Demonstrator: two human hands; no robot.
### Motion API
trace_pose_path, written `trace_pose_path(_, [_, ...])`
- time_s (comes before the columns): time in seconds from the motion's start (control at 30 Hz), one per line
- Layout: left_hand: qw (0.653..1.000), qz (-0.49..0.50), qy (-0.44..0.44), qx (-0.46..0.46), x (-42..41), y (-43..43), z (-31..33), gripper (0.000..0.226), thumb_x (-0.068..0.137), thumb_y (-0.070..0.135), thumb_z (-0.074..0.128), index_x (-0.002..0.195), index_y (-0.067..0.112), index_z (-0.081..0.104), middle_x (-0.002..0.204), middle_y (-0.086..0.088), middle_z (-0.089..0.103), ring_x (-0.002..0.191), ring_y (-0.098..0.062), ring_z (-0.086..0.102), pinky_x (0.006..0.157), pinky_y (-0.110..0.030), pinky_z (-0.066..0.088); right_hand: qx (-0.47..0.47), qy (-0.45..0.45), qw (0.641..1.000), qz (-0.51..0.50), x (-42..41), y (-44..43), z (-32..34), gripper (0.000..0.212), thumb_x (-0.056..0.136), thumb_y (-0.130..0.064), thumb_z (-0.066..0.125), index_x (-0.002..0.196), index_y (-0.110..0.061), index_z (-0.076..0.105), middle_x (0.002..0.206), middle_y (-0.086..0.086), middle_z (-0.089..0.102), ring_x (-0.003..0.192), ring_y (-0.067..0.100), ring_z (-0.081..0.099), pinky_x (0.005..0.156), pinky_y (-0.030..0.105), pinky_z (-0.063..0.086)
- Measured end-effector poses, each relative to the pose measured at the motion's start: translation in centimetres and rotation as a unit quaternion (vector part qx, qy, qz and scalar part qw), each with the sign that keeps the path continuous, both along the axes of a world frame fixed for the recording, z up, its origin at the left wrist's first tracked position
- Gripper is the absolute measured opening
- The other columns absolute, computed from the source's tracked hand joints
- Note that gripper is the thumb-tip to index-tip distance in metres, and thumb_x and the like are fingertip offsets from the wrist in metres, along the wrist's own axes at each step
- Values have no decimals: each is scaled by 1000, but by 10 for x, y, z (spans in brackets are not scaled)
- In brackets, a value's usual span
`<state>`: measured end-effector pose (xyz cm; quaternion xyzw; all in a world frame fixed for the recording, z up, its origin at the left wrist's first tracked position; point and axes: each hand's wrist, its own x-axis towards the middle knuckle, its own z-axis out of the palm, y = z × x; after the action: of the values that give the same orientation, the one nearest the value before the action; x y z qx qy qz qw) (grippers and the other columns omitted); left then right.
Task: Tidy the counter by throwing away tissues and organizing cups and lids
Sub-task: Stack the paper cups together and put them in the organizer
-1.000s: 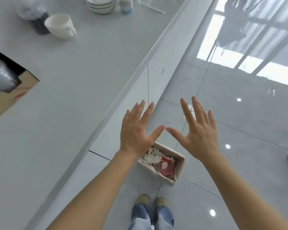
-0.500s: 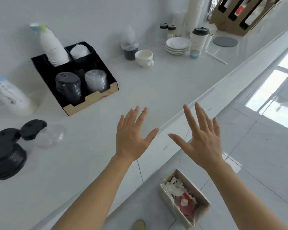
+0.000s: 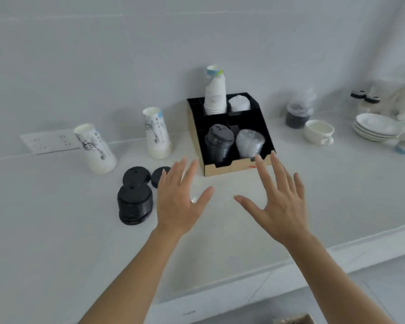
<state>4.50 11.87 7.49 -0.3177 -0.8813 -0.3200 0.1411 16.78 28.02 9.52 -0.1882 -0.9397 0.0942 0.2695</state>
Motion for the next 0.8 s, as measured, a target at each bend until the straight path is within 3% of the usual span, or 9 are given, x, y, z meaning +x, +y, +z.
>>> trace_pose_path(0.27, [994,103,24,29,-55,-84,12,69,82,61,40,140,24,37,148,-8,37,138,-24,30,113,-48,22,11,47,994,96,-92,-62,10,80,79,-74,37,145,-29,25,151,12,35,130,27,46,105,57,35])
trace_pose_path(0.4, [990,141,29,10,-67,-114,11,74,83,70,27,140,25,36,149,-6,37,138,-22,29,114,-40,15,6,60,989,131,-120,-86,11,80,78,-72,38,145,-30,23,150,12,36,130,28,46,105,56,35])
trace_pose_path(0.53, [984,173,26,11,-76,-135,8,74,83,70,27,140,24,36,149,-5,37,138,-23,30,114,-45,19,4,60,985,162,-140,-103,9,79,80,-74,34,145,-30,23,150,12,37,129,29,48,104,55,35])
trace_pose_path(0.7, [979,203,21,14,-84,-144,3,80,81,75,19,140,24,35,149,-6,36,138,-23,30,114,-43,16,7,57,982,183,-160,-107,5,79,79,-72,39,144,-30,24,148,13,39,126,30,49,103,53,35])
trace_pose_path(0.8, [976,215,13,14,-89,-143,-1,81,81,76,18,141,25,34,149,-5,36,139,-23,30,114,-41,15,3,53,979,196,-170,-104,3,76,82,-74,30,144,-29,26,147,13,41,124,31,51,101,54,39])
